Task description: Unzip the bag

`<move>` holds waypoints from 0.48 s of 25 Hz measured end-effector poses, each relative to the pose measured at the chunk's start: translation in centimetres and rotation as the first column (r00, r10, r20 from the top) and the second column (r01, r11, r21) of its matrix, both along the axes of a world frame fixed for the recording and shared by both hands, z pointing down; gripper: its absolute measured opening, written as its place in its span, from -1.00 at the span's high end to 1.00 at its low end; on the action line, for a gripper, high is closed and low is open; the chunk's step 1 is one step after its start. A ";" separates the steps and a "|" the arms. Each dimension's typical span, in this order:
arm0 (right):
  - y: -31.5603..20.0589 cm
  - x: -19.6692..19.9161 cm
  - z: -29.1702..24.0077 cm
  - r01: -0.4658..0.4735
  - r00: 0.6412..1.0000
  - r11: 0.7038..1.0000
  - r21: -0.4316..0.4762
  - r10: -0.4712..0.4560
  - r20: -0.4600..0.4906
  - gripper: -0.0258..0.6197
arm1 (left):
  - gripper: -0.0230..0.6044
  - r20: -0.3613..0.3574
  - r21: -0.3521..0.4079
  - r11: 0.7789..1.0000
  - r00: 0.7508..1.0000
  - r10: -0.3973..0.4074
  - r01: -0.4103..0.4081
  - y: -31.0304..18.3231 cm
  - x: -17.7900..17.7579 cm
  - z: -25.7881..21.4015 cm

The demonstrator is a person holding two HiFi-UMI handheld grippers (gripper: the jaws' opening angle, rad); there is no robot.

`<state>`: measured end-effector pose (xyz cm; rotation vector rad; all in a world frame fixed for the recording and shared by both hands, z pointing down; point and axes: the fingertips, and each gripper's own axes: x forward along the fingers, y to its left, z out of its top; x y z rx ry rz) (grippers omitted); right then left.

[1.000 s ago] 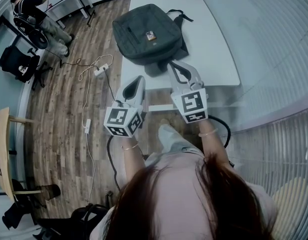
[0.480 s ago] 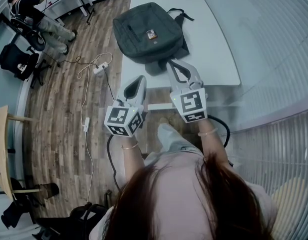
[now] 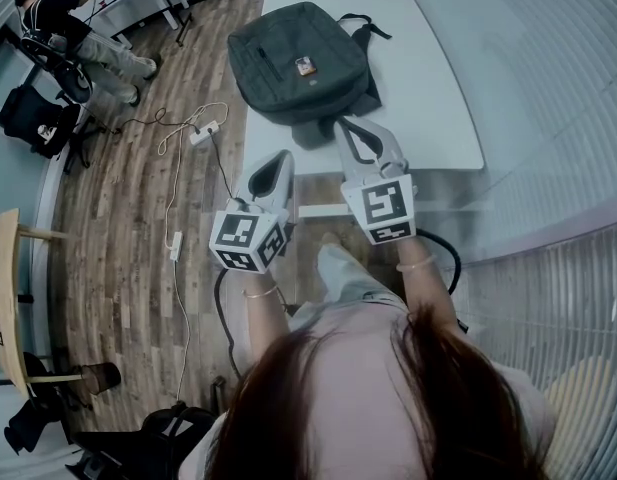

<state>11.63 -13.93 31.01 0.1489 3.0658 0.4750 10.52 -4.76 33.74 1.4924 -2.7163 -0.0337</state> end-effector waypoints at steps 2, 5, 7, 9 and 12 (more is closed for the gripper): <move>-0.1 0.0 0.1 0.002 1.000 1.000 -0.008 -0.002 -0.002 0.91 | 0.89 0.004 0.004 1.000 1.000 -0.005 0.005 0.0 0.0 -0.2; -0.4 0.0 0.3 0.003 1.000 1.000 -0.023 -0.004 -0.008 0.91 | 0.89 0.006 0.007 1.000 1.000 -0.007 0.007 -0.2 -0.1 -0.2; -0.7 0.0 0.4 0.004 1.000 1.000 -0.029 -0.005 -0.009 0.91 | 0.89 0.007 0.004 1.000 1.000 -0.006 0.006 -0.5 -0.1 -0.2; -1.0 -0.1 0.4 0.005 1.000 0.999 -0.037 -0.005 -0.009 0.91 | 0.89 0.009 0.001 1.000 1.000 -0.003 0.003 -0.8 -0.1 -0.3; -1.3 0.0 0.2 0.006 1.000 0.999 -0.053 -0.006 -0.005 0.91 | 0.89 0.017 0.001 1.000 1.000 -0.006 0.006 -1.1 -0.2 -0.6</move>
